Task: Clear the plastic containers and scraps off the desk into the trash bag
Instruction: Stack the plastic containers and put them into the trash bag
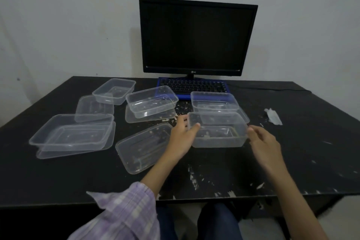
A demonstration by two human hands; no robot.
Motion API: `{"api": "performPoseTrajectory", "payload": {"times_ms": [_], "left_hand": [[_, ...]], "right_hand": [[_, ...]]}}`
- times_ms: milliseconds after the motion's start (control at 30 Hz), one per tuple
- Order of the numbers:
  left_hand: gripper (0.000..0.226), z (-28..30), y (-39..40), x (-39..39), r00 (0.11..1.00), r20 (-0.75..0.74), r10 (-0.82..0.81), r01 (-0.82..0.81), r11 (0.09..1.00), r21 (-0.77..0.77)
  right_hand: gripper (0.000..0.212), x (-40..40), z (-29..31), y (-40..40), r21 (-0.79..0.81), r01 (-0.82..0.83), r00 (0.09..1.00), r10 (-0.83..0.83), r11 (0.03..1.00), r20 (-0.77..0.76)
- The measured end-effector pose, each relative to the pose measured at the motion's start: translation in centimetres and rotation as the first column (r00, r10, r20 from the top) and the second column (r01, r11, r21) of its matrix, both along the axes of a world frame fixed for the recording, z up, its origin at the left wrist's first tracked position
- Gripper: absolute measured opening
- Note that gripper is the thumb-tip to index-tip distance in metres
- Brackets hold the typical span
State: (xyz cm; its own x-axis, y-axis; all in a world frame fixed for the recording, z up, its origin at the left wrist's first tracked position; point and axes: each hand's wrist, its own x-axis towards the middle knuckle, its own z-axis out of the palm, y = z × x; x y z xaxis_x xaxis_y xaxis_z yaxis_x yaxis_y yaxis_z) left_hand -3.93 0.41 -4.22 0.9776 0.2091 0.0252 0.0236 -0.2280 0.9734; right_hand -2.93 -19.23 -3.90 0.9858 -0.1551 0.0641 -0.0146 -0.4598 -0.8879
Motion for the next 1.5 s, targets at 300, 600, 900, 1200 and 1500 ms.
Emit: {"api": "performPoseTrajectory", "payload": {"times_ms": [300,600,900,1200,1500], "left_hand": [[0.042,-0.2,2.9,-0.9,0.985,0.059,0.164,-0.171,0.972,0.162],[0.041,-1.7,8.6,-8.3,0.91,0.058,0.411,-0.411,0.876,0.251],[0.044,-2.7,10.3,-10.1,0.886,-0.029,0.464,-0.456,0.879,0.141],[0.033,-1.8,10.7,-9.9,0.875,0.019,0.484,-0.474,0.863,-0.175],[0.029,-0.2,10.0,-5.9,0.937,-0.129,0.325,-0.35,0.87,-0.349]], "right_hand": [[0.038,-0.4,0.5,1.1,-0.213,0.046,0.965,0.012,0.976,0.262],[0.021,-3.1,0.2,10.7,-0.295,-0.453,0.827,0.52,0.841,0.214],[0.011,-4.3,-4.2,15.9,-0.579,-0.541,0.613,0.757,0.61,0.225],[0.01,-3.8,-2.5,15.9,-0.427,-0.447,0.62,0.616,0.786,0.485],[0.012,-2.8,2.6,14.6,0.307,-0.52,0.846,0.433,0.797,0.311]]}}
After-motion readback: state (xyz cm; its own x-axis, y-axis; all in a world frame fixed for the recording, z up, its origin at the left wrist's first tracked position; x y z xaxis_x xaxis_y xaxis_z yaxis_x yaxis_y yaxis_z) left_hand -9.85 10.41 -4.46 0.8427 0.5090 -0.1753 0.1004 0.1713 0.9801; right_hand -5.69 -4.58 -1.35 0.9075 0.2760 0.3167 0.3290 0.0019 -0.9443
